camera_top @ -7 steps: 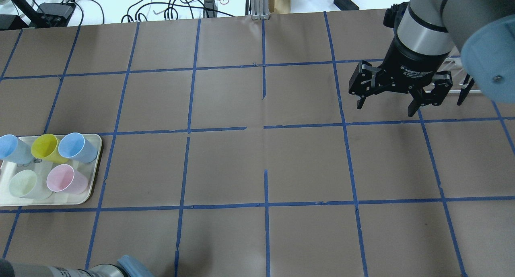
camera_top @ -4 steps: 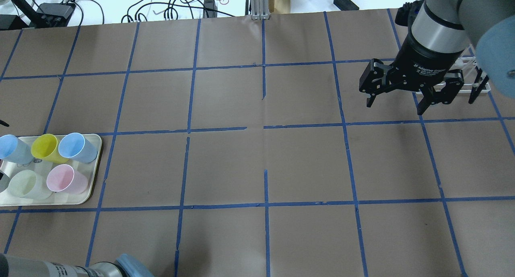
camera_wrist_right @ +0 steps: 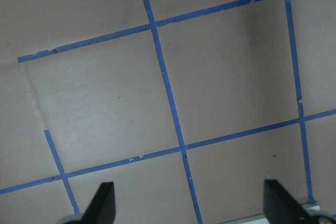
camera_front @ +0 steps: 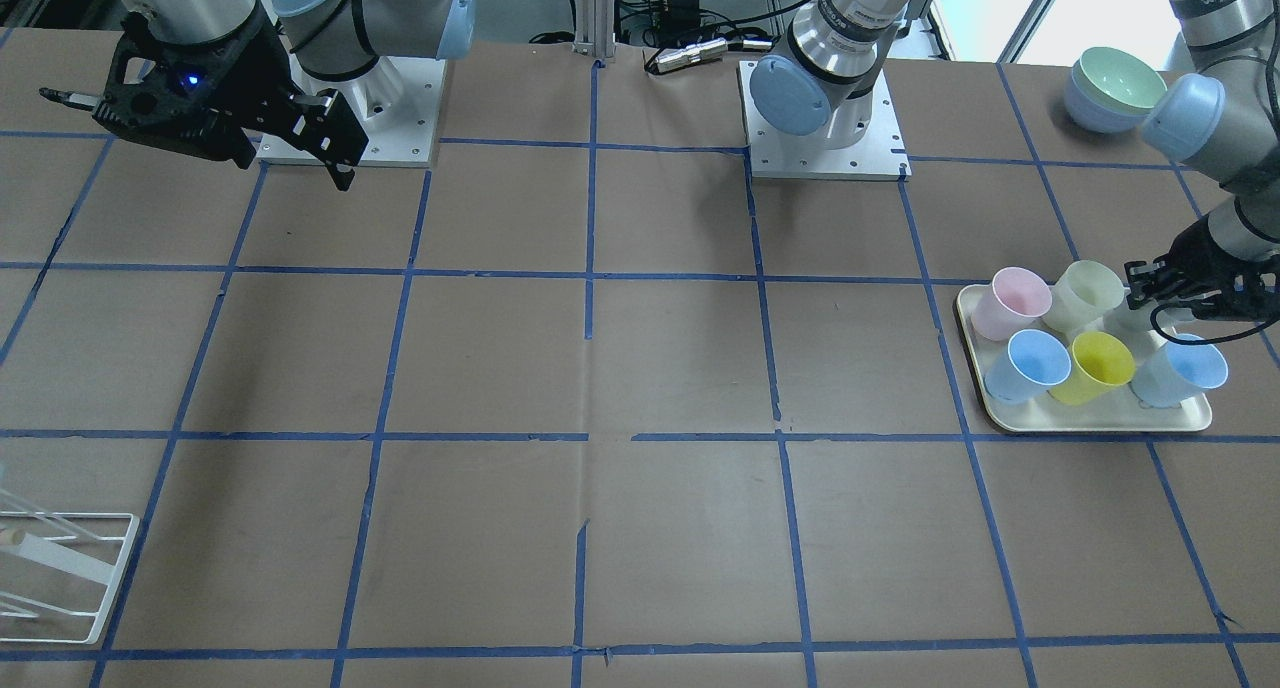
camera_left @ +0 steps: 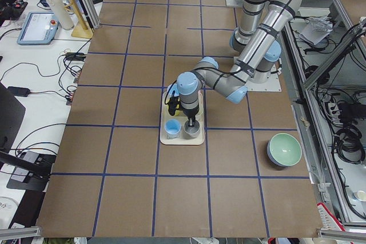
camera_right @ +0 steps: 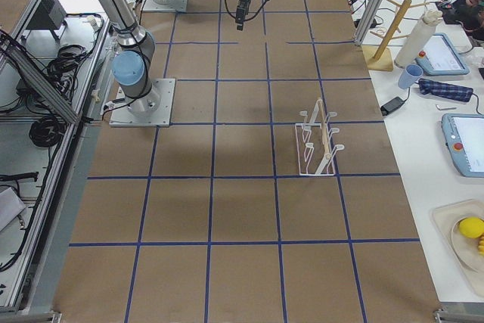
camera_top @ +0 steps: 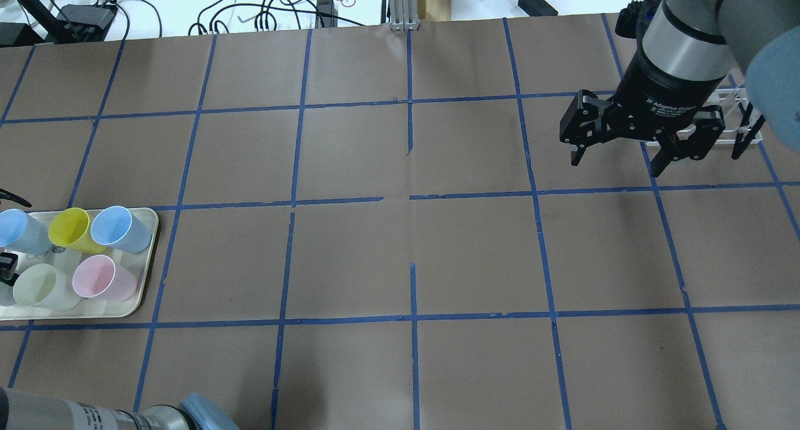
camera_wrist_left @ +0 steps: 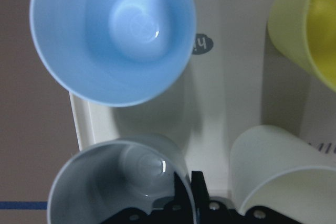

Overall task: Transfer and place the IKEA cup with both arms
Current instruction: 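Lower the white cup into the empty tray slot with the left gripper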

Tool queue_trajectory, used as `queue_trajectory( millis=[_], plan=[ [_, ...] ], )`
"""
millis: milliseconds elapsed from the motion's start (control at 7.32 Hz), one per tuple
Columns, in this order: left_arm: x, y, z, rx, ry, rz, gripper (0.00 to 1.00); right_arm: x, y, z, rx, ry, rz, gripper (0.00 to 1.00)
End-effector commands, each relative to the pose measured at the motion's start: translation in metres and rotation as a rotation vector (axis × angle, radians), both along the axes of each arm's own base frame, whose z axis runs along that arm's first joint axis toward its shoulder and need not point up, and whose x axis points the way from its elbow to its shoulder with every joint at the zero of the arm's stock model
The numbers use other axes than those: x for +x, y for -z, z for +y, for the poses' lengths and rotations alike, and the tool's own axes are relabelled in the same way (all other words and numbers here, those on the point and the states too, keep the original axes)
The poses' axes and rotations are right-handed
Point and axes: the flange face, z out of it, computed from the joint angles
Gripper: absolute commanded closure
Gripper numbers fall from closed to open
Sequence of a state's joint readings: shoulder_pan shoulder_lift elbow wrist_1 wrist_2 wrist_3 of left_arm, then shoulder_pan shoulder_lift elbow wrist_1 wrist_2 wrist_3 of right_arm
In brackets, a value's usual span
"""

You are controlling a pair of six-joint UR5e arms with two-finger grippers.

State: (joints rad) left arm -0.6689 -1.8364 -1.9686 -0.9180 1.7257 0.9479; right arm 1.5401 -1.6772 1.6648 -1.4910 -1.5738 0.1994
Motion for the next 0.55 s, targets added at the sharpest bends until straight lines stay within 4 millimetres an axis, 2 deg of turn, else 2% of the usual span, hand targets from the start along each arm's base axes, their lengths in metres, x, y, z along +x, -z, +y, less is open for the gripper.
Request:
queue_trajectory(
  millis=[0, 273, 410],
  plan=[
    [0.002, -0.005, -0.001, -0.008, 0.000, -0.011, 0.00, 0.000, -0.003, 0.000, -0.012, -0.001, -0.004, 0.00],
    [0.001, -0.019, -0.003, -0.017, 0.003, -0.022, 0.00, 0.000, -0.002, -0.001, -0.009, 0.000, -0.003, 0.00],
    [0.002, -0.032, -0.006, -0.023, 0.006, -0.027, 0.00, 0.001, -0.003, -0.001, -0.012, 0.012, -0.005, 0.00]
  ],
)
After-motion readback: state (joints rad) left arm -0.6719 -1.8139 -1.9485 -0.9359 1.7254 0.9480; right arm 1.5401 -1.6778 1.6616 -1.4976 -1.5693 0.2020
